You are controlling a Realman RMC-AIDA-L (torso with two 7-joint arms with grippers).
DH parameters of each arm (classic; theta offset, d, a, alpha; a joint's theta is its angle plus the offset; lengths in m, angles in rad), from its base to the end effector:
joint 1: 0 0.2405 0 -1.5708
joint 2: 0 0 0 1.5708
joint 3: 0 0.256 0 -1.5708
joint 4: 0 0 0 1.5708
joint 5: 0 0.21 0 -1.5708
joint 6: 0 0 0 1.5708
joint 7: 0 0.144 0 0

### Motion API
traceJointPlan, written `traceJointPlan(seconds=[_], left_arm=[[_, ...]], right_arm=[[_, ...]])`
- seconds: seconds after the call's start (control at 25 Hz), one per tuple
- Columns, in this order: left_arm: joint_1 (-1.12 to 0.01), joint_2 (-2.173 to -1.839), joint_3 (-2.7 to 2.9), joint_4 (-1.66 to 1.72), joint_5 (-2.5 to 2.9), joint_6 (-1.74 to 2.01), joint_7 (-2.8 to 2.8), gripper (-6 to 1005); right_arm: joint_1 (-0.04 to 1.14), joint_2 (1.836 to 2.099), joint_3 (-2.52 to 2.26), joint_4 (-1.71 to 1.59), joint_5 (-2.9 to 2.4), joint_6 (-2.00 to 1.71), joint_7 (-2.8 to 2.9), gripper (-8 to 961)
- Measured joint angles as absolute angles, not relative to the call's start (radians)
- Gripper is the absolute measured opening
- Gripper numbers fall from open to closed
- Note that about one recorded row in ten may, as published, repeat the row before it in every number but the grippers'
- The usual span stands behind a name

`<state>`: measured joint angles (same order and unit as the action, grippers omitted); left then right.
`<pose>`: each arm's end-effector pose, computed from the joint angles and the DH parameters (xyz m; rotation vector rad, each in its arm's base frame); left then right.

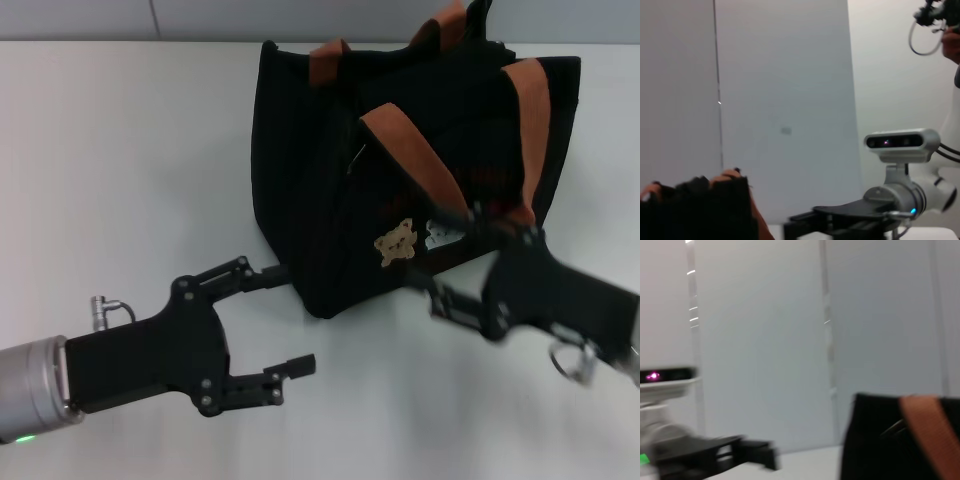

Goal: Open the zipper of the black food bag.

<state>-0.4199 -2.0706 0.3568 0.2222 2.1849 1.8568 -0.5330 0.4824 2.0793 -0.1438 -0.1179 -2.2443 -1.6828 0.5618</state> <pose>-0.2805 0.2256 -0.0375 -2.6383 -0.0451 -1.1238 0.2732 0.2574 -0.0539 -2.5077 0.2216 1.0787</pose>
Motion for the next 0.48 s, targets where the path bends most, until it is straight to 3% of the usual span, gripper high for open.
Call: traceJointPlan(seconds=[0.48], left_arm=[[-0.47,-2.069,0.414,0.233,2.184,1.834,-0.588,822]], right_arm=[[0.42,2.078,-0.302,-0.345,-2.276,-1.866,0.786,767]])
